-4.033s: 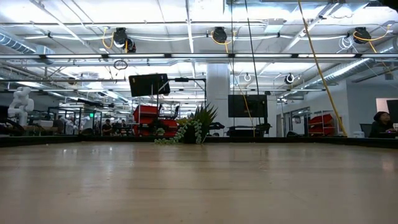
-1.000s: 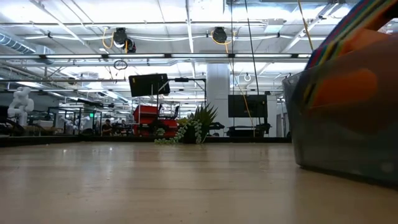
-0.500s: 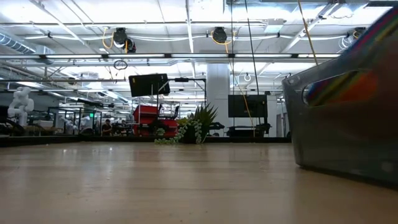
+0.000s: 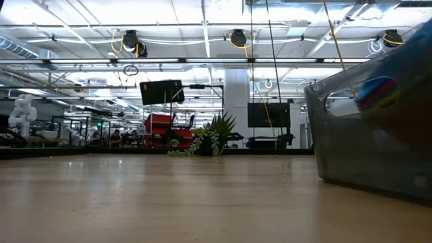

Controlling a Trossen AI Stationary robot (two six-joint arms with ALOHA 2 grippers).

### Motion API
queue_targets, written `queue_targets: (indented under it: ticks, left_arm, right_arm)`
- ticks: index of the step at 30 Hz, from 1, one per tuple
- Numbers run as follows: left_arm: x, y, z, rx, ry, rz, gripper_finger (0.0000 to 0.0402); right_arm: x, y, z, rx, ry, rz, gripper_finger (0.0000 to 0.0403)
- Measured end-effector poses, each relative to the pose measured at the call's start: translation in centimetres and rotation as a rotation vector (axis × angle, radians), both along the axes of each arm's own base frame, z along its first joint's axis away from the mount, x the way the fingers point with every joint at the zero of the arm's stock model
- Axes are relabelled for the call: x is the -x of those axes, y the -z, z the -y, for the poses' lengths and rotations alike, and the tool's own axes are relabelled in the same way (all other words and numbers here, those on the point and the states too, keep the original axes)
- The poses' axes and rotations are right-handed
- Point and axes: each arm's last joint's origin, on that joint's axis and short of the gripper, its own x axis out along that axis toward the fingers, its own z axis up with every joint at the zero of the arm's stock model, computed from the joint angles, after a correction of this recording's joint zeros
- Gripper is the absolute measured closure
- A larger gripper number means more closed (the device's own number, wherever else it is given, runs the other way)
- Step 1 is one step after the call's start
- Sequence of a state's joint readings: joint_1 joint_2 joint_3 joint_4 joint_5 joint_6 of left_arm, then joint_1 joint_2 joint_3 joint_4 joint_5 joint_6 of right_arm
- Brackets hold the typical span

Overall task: Nest measuring cups in basket
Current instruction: Put the stacked measuring cups into the black transparent bin

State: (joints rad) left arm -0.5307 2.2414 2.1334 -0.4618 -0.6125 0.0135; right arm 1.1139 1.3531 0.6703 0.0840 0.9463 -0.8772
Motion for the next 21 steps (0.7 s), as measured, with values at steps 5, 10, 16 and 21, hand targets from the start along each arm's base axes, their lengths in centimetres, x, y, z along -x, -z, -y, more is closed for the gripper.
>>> queue_targets:
  ticks: [5, 10, 16, 21]
  left_arm:
    - [0.0, 0.0, -0.1, -0.002, 0.002, -0.001, 0.008]
    - [0.0, 0.0, 0.0, -0.004, 0.006, -0.002, 0.008]
    - [0.0, 0.1, 0.0, -0.008, 0.007, -0.009, 0.008]
    - [0.0, 0.1, -0.1, -0.009, 0.007, -0.01, 0.008]
  right_arm:
    - [0.0, 1.1, 0.4, 0.033, 0.002, -0.022, 0.033]
    - [-0.2, 1.6, 0.3, 0.045, 0.014, -0.023, 0.0326]
    - [-0.2, 1.7, 0.3, 0.04, 0.014, -0.026, 0.0322]
    - [-0.2, 1.7, 0.3, -0.013, 0.018, -0.042, 0.0312]
